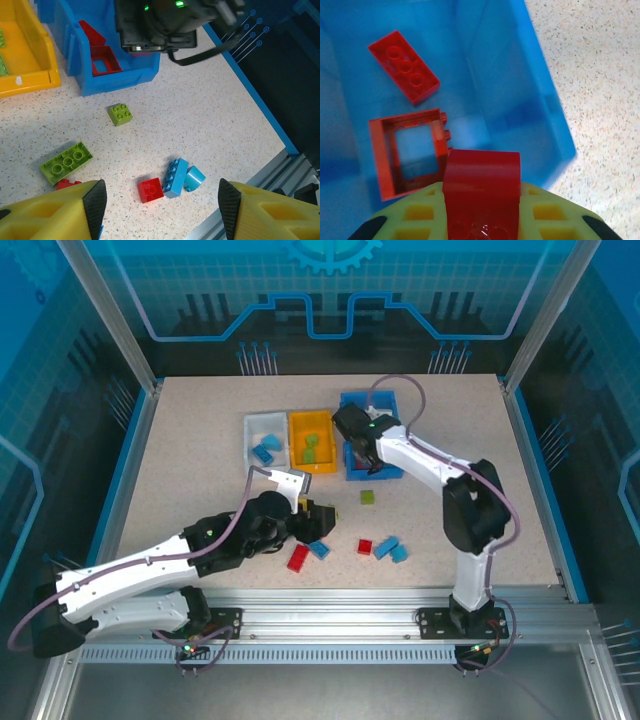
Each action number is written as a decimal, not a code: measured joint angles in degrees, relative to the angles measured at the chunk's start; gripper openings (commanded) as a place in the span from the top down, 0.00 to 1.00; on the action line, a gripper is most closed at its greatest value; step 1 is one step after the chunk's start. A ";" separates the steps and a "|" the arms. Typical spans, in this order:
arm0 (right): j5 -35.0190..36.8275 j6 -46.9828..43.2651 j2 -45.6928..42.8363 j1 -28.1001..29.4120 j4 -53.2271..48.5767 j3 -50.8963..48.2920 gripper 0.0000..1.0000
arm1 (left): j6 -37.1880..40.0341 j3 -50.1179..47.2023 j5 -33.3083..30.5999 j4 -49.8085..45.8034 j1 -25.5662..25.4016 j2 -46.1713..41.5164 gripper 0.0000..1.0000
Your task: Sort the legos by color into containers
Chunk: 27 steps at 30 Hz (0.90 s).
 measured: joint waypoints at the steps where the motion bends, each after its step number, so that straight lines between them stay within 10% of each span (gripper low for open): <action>1: 0.35 -0.44 1.42 -0.37 -0.70 0.92 0.76 | -0.04 0.00 -0.20 -0.22 0.00 -0.24 0.35; 15: 0.00 -3.08 9.01 -2.91 -4.00 6.16 0.42 | -0.15 0.00 -1.40 -2.80 0.00 -1.18 0.35; 27: -0.04 -2.54 3.10 -0.90 -3.98 6.47 0.64 | -4.42 -0.09 -7.56 -9.11 0.11 -1.22 0.38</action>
